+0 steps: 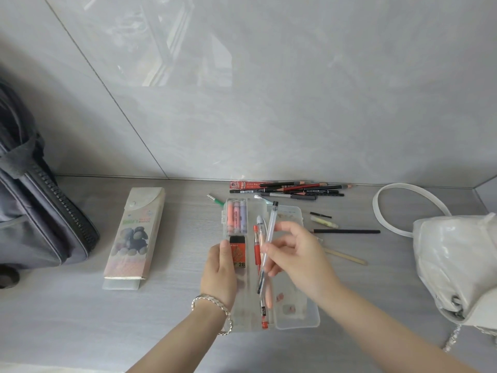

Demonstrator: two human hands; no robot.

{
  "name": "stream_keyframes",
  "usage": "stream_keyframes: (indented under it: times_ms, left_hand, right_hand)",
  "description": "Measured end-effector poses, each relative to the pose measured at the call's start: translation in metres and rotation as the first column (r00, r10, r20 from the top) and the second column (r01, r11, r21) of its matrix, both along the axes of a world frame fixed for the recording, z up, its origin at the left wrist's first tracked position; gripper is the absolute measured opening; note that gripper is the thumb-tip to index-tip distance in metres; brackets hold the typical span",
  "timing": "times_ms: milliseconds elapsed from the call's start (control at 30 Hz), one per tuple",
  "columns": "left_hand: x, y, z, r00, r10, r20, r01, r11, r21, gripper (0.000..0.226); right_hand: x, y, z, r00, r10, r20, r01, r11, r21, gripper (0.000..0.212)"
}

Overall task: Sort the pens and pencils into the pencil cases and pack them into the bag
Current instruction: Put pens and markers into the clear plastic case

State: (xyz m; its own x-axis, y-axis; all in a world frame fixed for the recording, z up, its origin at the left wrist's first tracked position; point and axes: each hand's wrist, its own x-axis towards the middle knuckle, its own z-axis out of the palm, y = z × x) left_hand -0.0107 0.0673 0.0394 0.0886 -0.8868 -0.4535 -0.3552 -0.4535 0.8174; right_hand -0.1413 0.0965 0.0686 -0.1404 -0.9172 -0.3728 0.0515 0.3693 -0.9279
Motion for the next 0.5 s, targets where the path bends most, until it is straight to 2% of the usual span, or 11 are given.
stream_keyframes:
  times_ms: [100,233,300,333,400,433,500]
  left_hand:
    - [-0.001,0.001,0.001,1.000,-0.014,-0.004,0.014,1.000,-0.007,0.038]
    - [0.000,0.000,0.002,1.000,-0.026,-0.003,0.026,1.000,-0.007,0.038]
    - [0.001,0.000,0.003,1.000,-0.014,-0.008,0.014,1.000,-0.010,0.035]
    - [0.002,0.000,0.005,1.000,-0.007,-0.008,0.007,1.000,-0.014,0.035]
    - [0.001,0.000,0.007,1.000,-0.002,-0.022,0.001,1.000,-0.021,0.034]
    - [0.001,0.000,0.009,1.000,-0.002,-0.029,0.002,1.000,-0.025,0.034]
    - [-0.001,0.000,0.012,0.999,-0.003,-0.039,0.002,1.000,-0.030,0.033]
  right_hand:
    - [0.007,0.003,0.000,0.994,0.072,-0.087,-0.073,0.997,0.000,0.035]
    - [0.004,0.002,0.002,0.996,0.056,-0.063,-0.060,0.996,-0.071,0.026]
    - [-0.002,0.002,0.006,0.997,0.041,-0.066,-0.050,0.987,-0.150,0.019]
    - [-0.004,0.002,0.009,0.995,0.037,-0.096,-0.059,0.970,-0.237,0.013]
    - [-0.008,0.003,0.011,0.942,0.001,-0.337,-0.159,0.882,-0.443,0.018]
    - [-0.009,0.004,0.010,0.875,-0.018,-0.484,-0.256,0.831,-0.494,0.019]
    - [-0.007,0.009,0.003,0.744,0.050,-0.666,-0.442,0.784,-0.435,0.020]
